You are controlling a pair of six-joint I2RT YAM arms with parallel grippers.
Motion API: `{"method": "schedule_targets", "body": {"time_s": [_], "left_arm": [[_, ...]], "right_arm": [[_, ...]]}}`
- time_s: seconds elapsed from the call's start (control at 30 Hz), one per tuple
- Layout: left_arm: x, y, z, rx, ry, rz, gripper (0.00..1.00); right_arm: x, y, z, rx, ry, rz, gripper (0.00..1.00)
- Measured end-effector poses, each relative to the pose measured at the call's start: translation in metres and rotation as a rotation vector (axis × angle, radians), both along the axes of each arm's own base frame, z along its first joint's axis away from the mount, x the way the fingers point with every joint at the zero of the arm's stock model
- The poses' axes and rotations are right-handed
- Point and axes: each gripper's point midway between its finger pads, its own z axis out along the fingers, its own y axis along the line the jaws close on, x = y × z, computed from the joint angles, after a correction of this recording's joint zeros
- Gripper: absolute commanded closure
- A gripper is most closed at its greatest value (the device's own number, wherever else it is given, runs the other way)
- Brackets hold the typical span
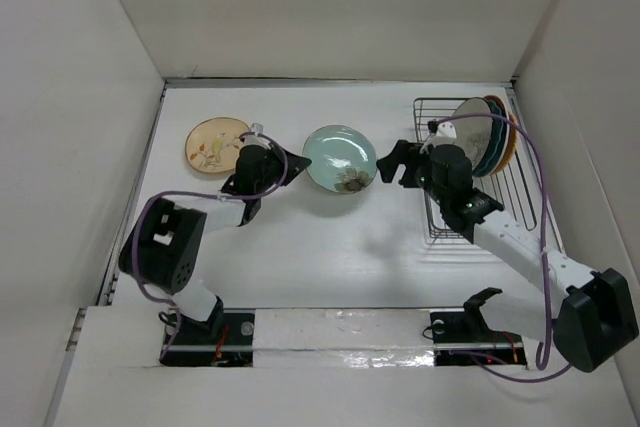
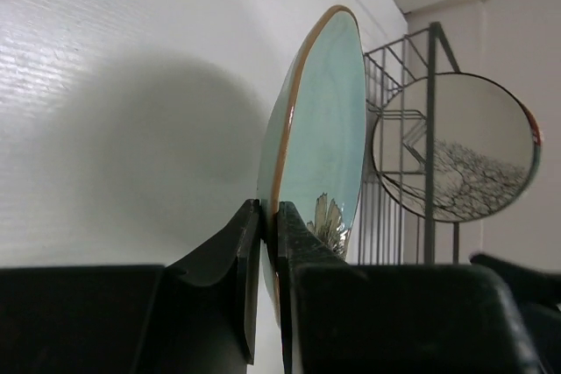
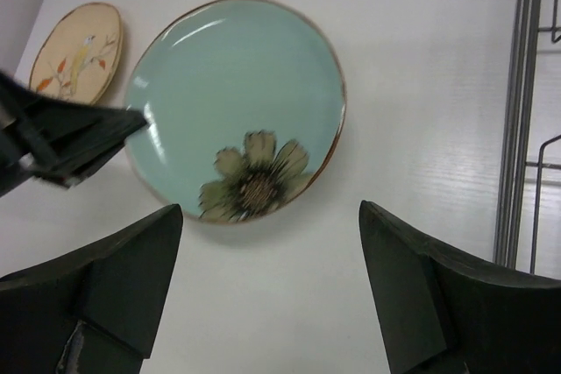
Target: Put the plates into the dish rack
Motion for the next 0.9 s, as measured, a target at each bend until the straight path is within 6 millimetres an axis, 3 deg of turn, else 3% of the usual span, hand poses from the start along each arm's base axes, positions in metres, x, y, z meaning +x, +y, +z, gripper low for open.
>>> {"method": "schedule_targets", "body": {"time_s": [0.2,0.37,0.47,0.63,0.73,0.77,0.83,0.9], "left_arm": [[-0.028,0.009,0.071,-0.041,-0.156,-0.025,1.0],[-0.047,0.012,0.118,-0.086,-0.27,-0.051,1.0],[-0.054,0.012,0.122,-0.085,-0.273,-0.07,1.0],[-0.063,0.007,0.117,-0.092,-0.251,-0.117,1.0],[-0.071,0.005,0.108,-0.101,-0.224,-0.142,1.0],[-0.073,0.004,0.106,-0.104,-0.216,-0.15,1.0],[-0.076,0.005,0.102,-0.106,-0.204,-0.152,1.0],[-0.077,0.008,0.103,-0.106,-0.2,-0.147,1.0]], "right_arm": [[0.032,-0.012,0.017,0.018,-0.017,-0.051,0.08],[0.04,-0.006,0.007,0.039,0.018,0.004,0.08],[0.037,0.009,0.007,0.076,0.023,0.088,0.09],[0.03,0.031,0.026,0.148,-0.026,0.21,0.16],[0.028,0.044,0.036,0.195,-0.055,0.282,0.29],[0.027,0.048,0.037,0.21,-0.06,0.303,0.41],[0.029,0.051,0.034,0.226,-0.055,0.317,0.52],[0.033,0.049,0.029,0.236,-0.051,0.311,0.73]]}}
